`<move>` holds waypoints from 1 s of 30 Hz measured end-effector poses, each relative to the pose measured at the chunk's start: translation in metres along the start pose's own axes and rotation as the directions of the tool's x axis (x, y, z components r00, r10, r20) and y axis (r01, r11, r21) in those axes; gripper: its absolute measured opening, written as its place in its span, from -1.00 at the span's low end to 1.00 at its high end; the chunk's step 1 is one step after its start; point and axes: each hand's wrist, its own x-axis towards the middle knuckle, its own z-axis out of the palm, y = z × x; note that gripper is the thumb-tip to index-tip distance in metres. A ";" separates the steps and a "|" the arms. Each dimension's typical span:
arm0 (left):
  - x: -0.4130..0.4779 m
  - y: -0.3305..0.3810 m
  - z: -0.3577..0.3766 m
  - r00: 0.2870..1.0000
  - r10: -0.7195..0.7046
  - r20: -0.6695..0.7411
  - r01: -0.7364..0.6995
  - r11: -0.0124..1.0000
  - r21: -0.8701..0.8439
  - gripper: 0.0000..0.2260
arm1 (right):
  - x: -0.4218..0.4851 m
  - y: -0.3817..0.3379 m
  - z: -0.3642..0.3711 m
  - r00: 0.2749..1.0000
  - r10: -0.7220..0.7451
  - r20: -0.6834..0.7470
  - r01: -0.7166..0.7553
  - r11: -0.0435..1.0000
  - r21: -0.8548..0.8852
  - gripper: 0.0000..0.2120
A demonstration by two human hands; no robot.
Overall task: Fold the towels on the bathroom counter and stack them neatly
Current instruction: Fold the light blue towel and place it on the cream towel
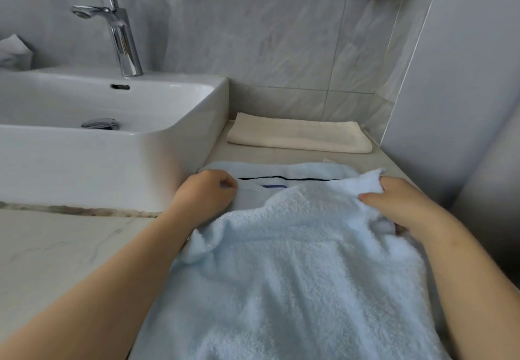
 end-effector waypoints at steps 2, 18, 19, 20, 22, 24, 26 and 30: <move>-0.001 0.001 -0.004 0.997 0.034 0.072 -0.034 0.999 -0.003 -0.85 | -0.004 0.002 -0.009 0.999 -0.006 0.048 0.010 0.996 -0.087 -0.89; 0.012 -0.014 0.012 0.993 0.026 -0.114 -0.014 0.995 0.103 -0.59 | 0.039 0.036 0.007 0.929 -0.020 -0.369 0.074 0.988 0.133 -0.90; 0.011 -0.013 0.014 0.994 0.032 -0.105 -0.017 0.991 0.134 -0.59 | 0.040 0.037 0.007 0.928 -0.028 -0.372 0.065 0.994 0.087 -0.91; 0.012 -0.012 0.017 0.994 0.041 -0.099 -0.023 0.985 0.170 -0.59 | 0.041 0.037 0.007 0.926 -0.036 -0.377 0.063 0.996 0.061 -0.92; 0.012 -0.011 0.021 0.994 0.058 -0.090 -0.035 0.970 0.239 -0.61 | 0.041 0.035 0.009 0.925 -0.054 -0.377 0.068 0.997 0.024 -0.93; 0.014 -0.012 0.023 0.996 0.061 -0.070 -0.040 0.962 0.271 -0.62 | 0.039 0.034 0.011 0.931 -0.078 -0.358 0.078 0.997 -0.014 -0.93; 0.015 -0.012 0.024 0.997 0.065 -0.046 -0.050 0.961 0.273 -0.61 | 0.038 0.035 0.015 0.938 -0.098 -0.334 0.070 0.993 -0.094 -0.87; 0.016 -0.013 0.023 0.993 0.114 -0.024 -0.103 0.957 0.271 -0.61 | 0.040 0.035 0.015 0.956 -0.052 -0.288 -0.045 0.947 -0.319 -0.75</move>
